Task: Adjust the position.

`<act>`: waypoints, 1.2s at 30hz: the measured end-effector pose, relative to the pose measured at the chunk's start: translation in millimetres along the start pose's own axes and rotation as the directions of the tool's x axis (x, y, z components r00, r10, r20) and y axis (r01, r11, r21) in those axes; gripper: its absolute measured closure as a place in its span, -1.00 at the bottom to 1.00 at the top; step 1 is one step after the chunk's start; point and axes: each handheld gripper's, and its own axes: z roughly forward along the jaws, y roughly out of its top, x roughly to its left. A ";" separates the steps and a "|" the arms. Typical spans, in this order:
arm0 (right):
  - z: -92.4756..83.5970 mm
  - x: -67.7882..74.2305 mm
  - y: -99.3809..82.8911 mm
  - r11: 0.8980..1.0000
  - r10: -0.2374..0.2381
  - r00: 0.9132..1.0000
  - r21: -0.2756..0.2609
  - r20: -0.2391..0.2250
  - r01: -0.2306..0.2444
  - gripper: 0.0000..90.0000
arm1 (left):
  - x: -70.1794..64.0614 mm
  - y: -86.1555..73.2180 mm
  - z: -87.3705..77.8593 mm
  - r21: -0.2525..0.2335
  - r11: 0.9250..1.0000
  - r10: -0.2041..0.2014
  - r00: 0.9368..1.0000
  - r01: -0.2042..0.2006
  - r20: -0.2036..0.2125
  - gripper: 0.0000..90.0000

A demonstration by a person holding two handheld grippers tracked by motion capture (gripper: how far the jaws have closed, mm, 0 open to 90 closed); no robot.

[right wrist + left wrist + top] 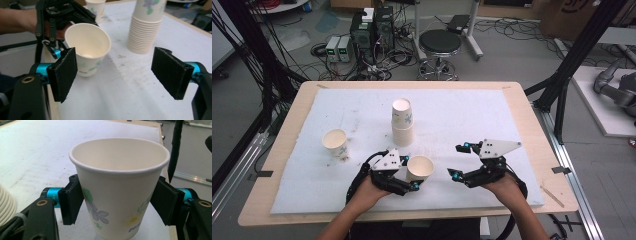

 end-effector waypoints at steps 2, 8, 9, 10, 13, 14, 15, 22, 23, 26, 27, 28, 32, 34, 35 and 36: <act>-1.4 -0.9 -5.0 1.000 0.008 1.000 -0.011 0.016 -0.008 -0.51 | 0.8 -2.7 -1.6 -0.022 1.000 -0.012 1.000 0.012 -0.004 -0.32; -2.2 -2.0 -16.1 0.999 0.022 0.999 -0.041 0.046 -0.020 -0.51 | 1.7 -7.8 -4.1 -0.063 0.998 -0.008 1.000 0.007 -0.023 -0.32; -2.1 -2.1 -18.1 0.999 0.024 0.998 -0.046 0.056 -0.021 -0.51 | 1.8 -8.1 -4.8 -0.076 0.997 -0.011 1.000 0.009 -0.024 -0.32; -2.5 -2.6 -20.4 0.999 0.026 0.998 -0.046 0.064 -0.023 -0.52 | 2.0 -8.6 -5.6 -0.089 0.996 -0.015 0.999 0.013 -0.028 -0.32; -5.3 -5.3 -29.7 0.998 0.045 0.992 -0.058 0.116 -0.038 -0.51 | 3.5 -9.5 -8.7 -0.121 0.993 -0.020 0.999 0.014 -0.048 -0.32; -7.1 -6.5 -33.5 0.997 0.054 0.989 -0.060 0.136 -0.046 -0.51 | 3.9 -9.8 -9.8 -0.137 0.990 -0.021 0.998 0.013 -0.056 -0.33; -9.2 -8.2 -37.5 0.996 0.063 0.986 -0.068 0.155 -0.053 -0.51 | 4.2 -9.9 -11.2 -0.151 0.989 -0.020 0.998 0.010 -0.061 -0.33; -23.9 -17.3 -50.3 0.992 0.107 0.966 -0.086 0.237 -0.089 -0.51 | 5.2 -10.3 -17.7 -0.227 0.974 -0.018 0.995 -0.005 -0.098 -0.34; -25.0 -18.2 -50.4 0.992 0.106 0.964 -0.088 0.243 -0.087 -0.51 | 5.5 -10.4 -18.9 -0.232 0.973 -0.018 0.995 -0.006 -0.102 -0.34; -26.0 -19.2 -50.4 0.991 0.114 0.962 -0.090 0.249 -0.094 -0.51 | 6.9 -10.8 -21.1 -0.238 0.971 -0.022 0.993 -0.006 -0.113 -0.34; -25.7 -19.5 -50.4 0.992 0.111 0.961 -0.088 0.252 -0.091 -0.51 | 7.3 -11.0 -21.2 -0.241 0.970 -0.027 0.993 -0.001 -0.113 -0.34; -25.4 -19.6 -50.6 0.992 0.108 0.961 -0.085 0.256 -0.089 -0.51 | 7.5 -11.0 -21.5 -0.239 0.971 -0.027 0.993 -0.001 -0.115 -0.34; -26.5 -19.9 -52.7 0.993 0.109 0.959 -0.079 0.263 -0.091 -0.51 | 7.1 -10.8 -21.2 -0.232 0.973 -0.029 0.991 -0.002 -0.129 -0.34; -28.4 -20.8 -54.0 0.992 0.110 0.957 -0.082 0.267 -0.091 -0.51 | 7.0 -10.7 -20.0 -0.232 0.973 -0.032 0.991 0.000 -0.132 -0.34; -29.6 -21.0 -54.4 0.992 0.113 0.956 -0.080 0.272 -0.095 -0.51 | 7.2 -10.5 -19.4 -0.232 0.973 -0.034 0.990 0.002 -0.134 -0.35; -30.7 -21.7 -54.6 0.993 0.111 0.954 -0.080 0.279 -0.092 -0.51 | 7.3 -10.2 -18.9 -0.230 0.973 -0.034 0.990 0.001 -0.136 -0.35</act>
